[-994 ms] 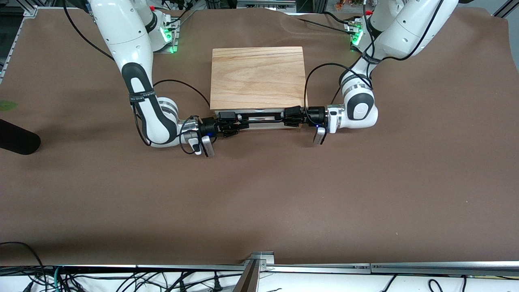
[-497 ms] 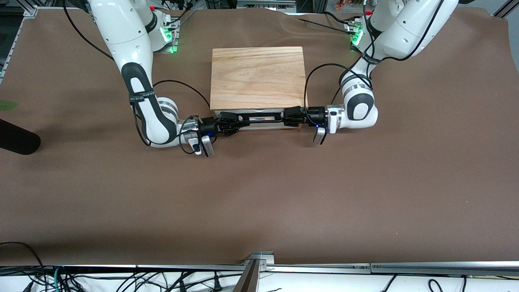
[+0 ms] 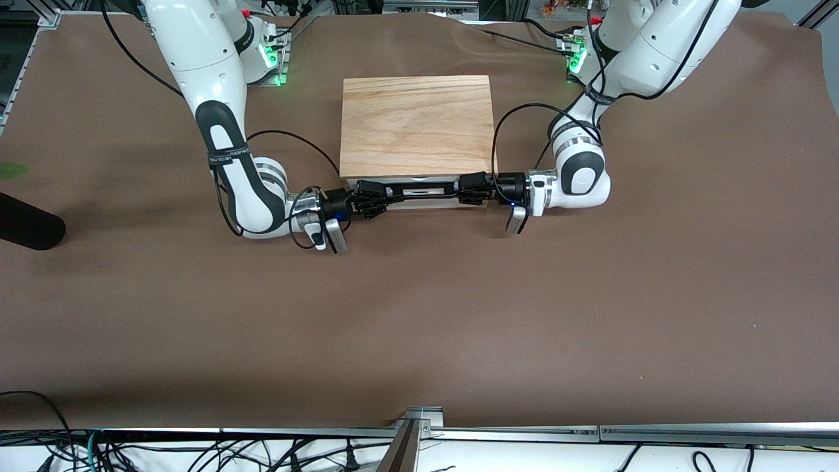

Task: Pull top drawer with both arms simultaneously
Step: 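Pull the drawer handle outward with both grippers together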

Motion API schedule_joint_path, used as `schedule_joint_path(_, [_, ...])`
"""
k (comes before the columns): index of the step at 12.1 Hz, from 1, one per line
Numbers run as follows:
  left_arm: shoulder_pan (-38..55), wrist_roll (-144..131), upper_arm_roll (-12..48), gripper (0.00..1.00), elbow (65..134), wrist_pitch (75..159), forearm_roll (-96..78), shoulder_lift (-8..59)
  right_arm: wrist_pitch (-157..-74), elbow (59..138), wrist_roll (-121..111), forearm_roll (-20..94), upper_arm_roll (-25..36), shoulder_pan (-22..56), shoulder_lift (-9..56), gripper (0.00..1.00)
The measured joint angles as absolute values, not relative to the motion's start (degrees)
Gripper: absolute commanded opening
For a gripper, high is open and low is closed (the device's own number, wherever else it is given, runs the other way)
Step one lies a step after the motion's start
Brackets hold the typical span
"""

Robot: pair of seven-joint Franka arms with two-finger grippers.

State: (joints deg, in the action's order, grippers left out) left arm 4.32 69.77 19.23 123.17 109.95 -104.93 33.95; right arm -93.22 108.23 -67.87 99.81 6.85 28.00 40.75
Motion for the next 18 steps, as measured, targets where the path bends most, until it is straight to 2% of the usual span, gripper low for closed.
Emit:
schedule_joint_path(10, [4.01,66.83,19.28,0.00,122.62,109.82,-105.12,34.62,-92.17,104.98,-64.90,98.30,7.03,27.67,42.72,0.00])
schedule_joint_path(18, [4.01,63.89,18.48,0.00,118.37,109.85,-104.01,36.98,-92.33,100.07,-61.77,98.23,7.09,26.81,45.35,0.00])
